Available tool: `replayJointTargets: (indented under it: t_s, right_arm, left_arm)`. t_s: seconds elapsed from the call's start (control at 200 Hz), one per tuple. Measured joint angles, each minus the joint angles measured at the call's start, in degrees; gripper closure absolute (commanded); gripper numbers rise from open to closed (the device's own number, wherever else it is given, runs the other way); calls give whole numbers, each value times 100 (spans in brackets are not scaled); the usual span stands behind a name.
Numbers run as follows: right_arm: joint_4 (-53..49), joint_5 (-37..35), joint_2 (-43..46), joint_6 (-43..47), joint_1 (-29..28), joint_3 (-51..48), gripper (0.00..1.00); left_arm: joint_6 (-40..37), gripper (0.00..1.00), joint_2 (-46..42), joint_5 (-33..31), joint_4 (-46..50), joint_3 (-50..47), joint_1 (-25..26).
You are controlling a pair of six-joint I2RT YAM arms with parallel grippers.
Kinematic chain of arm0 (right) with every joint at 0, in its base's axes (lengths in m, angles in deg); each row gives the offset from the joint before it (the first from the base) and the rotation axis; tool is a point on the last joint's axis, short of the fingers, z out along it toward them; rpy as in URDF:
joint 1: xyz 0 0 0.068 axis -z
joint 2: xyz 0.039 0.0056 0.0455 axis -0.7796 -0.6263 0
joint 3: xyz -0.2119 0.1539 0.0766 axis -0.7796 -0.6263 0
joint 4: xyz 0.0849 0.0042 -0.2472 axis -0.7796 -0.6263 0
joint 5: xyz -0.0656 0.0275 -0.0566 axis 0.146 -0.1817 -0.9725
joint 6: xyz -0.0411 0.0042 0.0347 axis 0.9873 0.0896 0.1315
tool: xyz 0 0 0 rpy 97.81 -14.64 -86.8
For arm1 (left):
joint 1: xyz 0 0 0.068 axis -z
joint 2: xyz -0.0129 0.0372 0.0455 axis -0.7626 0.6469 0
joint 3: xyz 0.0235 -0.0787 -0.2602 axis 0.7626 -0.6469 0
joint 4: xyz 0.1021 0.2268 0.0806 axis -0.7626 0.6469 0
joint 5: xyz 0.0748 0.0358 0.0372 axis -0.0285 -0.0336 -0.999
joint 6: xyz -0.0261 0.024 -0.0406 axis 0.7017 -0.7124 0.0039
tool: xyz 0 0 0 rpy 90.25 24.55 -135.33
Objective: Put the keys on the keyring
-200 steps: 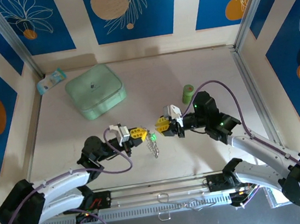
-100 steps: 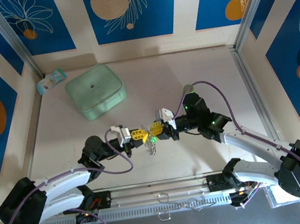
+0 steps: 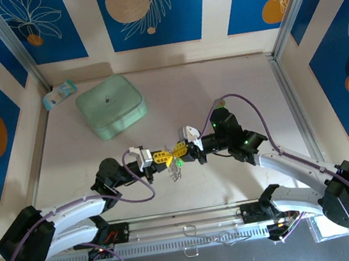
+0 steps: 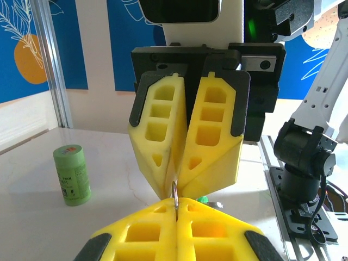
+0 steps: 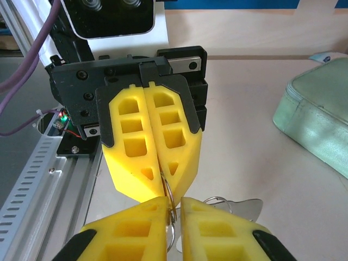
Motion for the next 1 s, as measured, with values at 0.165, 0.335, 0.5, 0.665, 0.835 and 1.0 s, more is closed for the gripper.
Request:
replayJointTargets:
  t_s: [0.165, 0.335, 0.5, 0.665, 0.835, 1.0]
  right_arm:
    - [-83, 15, -52, 24, -17, 55, 85]
    - [-286, 66, -151, 96, -15, 149, 95]
    - [-614, 151, -256, 205, 26, 356, 100]
    - [-997, 57, -267, 376, 24, 555, 100]
    - [-1543, -179, -269, 658, -50, 855, 100]
    - [-1945, -466, -428, 920, -238, 1117, 100]
  left_arm:
    - [4, 100, 76, 55, -59, 11, 0]
    - [7, 100, 129, 59, -52, 11, -2]
    - [33, 100, 140, 42, -46, 11, -15]
    - [-17, 86, -17, -103, 199, 35, 2]
    - [-273, 84, -435, -271, 1088, 170, 2]
    - [-503, 83, -608, -317, 1945, 343, 2]
